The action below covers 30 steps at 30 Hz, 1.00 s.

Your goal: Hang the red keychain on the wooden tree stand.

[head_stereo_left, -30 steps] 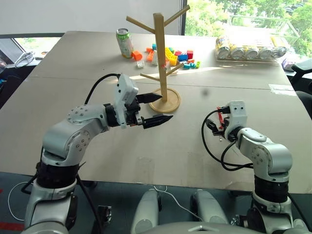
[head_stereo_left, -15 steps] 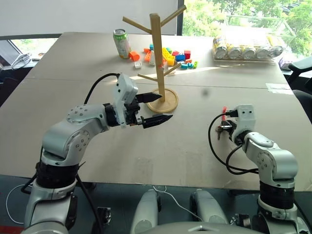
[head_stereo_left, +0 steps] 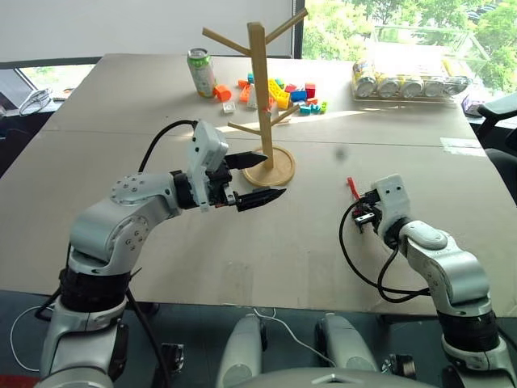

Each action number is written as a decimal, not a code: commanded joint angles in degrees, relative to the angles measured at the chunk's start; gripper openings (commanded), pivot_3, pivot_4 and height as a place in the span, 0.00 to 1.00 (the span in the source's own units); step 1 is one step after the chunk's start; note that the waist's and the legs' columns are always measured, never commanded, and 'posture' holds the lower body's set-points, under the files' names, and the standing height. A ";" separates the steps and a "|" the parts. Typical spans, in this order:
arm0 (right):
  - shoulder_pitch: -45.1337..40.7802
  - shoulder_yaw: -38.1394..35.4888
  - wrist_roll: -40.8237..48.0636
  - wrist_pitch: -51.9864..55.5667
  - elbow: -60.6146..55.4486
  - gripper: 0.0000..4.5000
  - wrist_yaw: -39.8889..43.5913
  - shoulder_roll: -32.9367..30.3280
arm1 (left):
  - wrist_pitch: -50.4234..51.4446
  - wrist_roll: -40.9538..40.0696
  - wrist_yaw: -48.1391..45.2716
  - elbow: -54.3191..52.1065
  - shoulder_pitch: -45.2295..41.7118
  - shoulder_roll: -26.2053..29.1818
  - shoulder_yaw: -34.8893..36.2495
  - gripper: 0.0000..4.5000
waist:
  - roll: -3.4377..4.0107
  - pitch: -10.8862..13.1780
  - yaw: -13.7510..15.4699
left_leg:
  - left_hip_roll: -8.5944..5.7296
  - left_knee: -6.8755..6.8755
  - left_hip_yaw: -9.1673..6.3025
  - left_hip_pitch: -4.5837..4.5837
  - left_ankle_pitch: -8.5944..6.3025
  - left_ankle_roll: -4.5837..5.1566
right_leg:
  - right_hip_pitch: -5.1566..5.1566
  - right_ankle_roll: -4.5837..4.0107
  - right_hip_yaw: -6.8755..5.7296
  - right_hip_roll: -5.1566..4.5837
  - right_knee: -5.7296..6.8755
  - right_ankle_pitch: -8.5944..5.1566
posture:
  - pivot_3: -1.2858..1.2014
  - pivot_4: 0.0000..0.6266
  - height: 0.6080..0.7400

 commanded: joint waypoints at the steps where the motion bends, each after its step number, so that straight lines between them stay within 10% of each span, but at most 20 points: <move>1: 1.56 1.11 -2.30 -10.03 -4.27 0.01 3.10 -3.64 | -0.42 -1.65 0.00 -3.62 0.91 0.52 3.00 1.00 | -0.05 0.03 0.08 | 0.00 0.00 0.00 -0.03 0.00 0.00 | -0.01 0.00 -0.01 -0.01 -0.02 0.00 | 0.52 0.24 1.00; 30: -0.97 1.74 -21.13 -57.88 0.87 0.01 4.30 -7.21 | 3.57 -13.82 11.65 -9.06 5.67 -3.17 12.38 1.00 | -0.28 0.18 0.15 | -0.01 0.12 -0.01 -0.02 0.01 -0.02 | 0.02 -0.01 -0.02 -0.03 0.06 0.01 | 0.52 0.24 1.00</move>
